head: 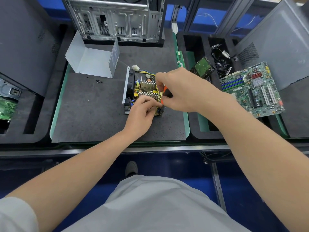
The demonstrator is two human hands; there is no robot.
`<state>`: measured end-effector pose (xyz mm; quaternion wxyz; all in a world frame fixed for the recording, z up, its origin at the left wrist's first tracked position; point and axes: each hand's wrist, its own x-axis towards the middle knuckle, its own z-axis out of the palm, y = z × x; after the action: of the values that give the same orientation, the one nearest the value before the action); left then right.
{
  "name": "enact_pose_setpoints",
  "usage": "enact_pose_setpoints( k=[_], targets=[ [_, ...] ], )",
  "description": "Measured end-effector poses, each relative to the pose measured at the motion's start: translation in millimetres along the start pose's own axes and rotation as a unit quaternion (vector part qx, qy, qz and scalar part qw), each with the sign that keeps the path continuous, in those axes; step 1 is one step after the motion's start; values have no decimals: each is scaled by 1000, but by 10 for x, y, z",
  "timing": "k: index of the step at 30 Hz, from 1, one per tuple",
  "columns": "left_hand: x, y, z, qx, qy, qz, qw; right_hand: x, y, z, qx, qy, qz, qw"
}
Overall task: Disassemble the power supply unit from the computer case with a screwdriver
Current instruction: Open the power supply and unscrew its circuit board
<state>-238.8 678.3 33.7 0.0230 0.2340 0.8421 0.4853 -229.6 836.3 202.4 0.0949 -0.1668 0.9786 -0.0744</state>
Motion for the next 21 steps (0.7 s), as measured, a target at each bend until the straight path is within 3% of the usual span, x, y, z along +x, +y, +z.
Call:
enact_pose_setpoints(
  k=[4,7,12,16,19,21],
  targets=[
    [28,-27,-10,2,-10,4,1000,39,-44,28,-80,31,49,995],
    [56,-46,-32,11,-18,-1,1000,42,-39,-63,-25,-28,-7,999],
    [69,-63,-72,28,-30,21,999,9,14,-194,-11,-62,-36,997],
    [118,-41,-66,111,-6,40,993,25,6,-176,-2,-84,-50,995],
    [180,-6,-75,176,13,102,979,53,-43,-97,-21,-50,-40,998],
    [219,-16,-89,196,18,140,970,53,-118,-13,-70,17,32,997]
  ],
)
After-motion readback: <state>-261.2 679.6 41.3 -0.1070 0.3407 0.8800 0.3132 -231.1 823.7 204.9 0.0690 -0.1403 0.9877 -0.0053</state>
